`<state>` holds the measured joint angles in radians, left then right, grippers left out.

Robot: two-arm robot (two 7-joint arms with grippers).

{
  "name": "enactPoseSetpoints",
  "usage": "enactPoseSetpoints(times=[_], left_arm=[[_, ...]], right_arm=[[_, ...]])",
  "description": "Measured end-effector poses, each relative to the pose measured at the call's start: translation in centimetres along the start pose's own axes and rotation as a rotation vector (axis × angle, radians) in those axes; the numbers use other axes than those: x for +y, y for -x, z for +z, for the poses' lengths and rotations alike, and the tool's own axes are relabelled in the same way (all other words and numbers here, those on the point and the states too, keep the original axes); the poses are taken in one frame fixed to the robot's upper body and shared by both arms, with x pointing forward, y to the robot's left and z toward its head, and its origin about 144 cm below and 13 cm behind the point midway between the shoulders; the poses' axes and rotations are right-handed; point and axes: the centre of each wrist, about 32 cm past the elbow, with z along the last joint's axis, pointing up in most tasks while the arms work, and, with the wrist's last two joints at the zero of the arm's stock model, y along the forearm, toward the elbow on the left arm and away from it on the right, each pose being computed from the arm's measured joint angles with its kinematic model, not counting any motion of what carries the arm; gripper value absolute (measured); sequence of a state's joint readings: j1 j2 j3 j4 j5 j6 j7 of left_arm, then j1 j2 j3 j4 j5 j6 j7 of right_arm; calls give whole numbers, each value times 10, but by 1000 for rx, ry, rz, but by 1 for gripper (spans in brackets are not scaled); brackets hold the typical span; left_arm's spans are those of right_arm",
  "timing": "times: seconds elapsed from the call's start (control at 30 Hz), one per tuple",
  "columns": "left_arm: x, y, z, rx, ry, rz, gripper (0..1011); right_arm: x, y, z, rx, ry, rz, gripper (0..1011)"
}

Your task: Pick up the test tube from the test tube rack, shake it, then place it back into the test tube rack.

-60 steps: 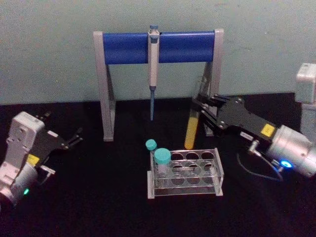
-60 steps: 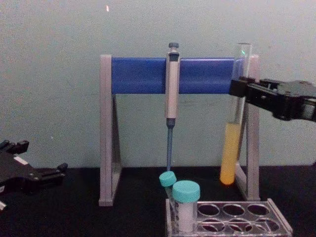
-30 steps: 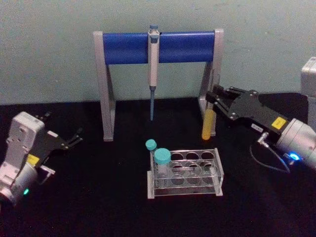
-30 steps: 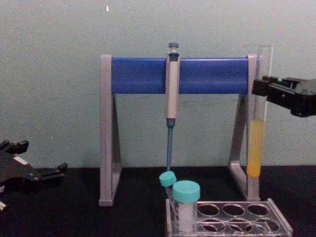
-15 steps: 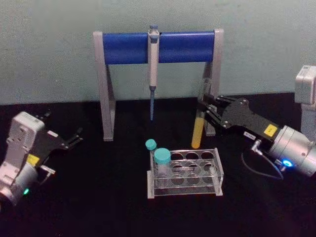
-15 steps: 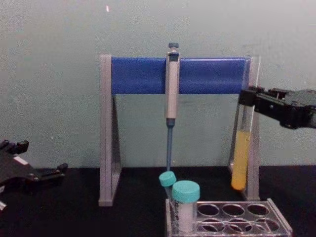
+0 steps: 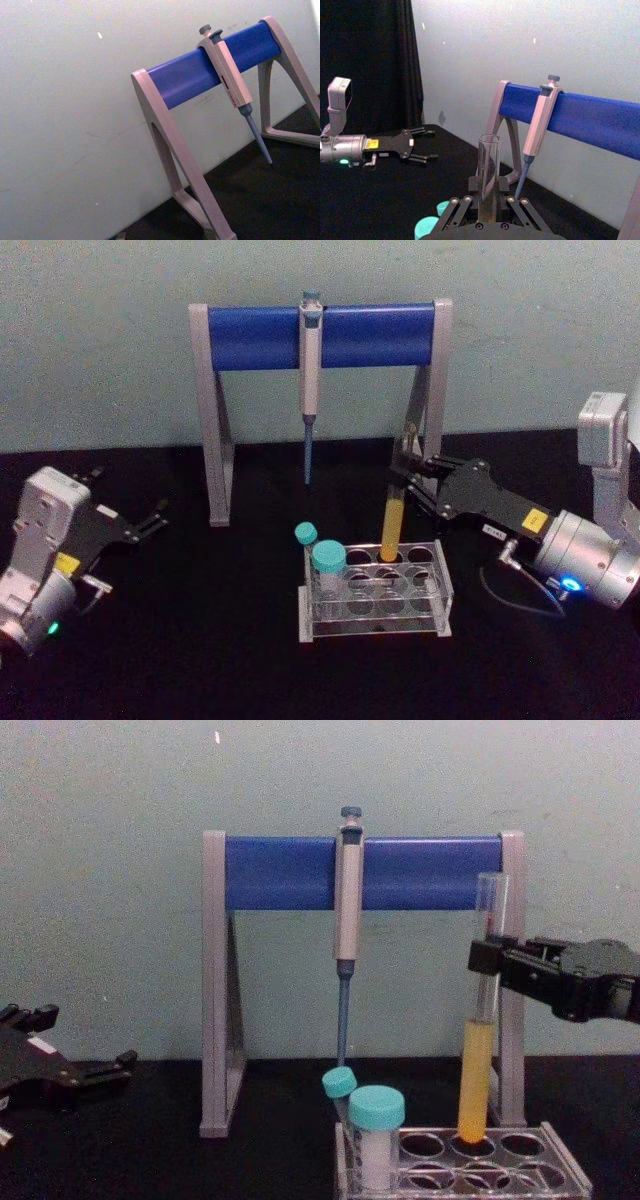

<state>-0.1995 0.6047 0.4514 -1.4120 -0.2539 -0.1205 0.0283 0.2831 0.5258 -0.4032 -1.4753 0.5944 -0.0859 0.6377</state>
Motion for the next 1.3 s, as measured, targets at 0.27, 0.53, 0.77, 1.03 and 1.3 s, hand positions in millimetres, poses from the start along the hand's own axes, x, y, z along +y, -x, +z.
enactPoseSetpoints(times=[0.27,0.53,0.77,1.03,1.3], left_arm=[[0,0,0,0,0,0,1001],[0,0,0,0,0,0,1001],[0,0,0,0,0,0,1001],[0,0,0,0,0,0,1001],[0,0,0,0,0,0,1001]], right_arm=[[2,0,-5,8,9,-5,228],[3,-1,-8,6,21,-15,227],[4,-1,-10,7,34,-19,228],[5,-3,-13,15,54,-20,228],[7,-5,-18,24,74,-17,227]])
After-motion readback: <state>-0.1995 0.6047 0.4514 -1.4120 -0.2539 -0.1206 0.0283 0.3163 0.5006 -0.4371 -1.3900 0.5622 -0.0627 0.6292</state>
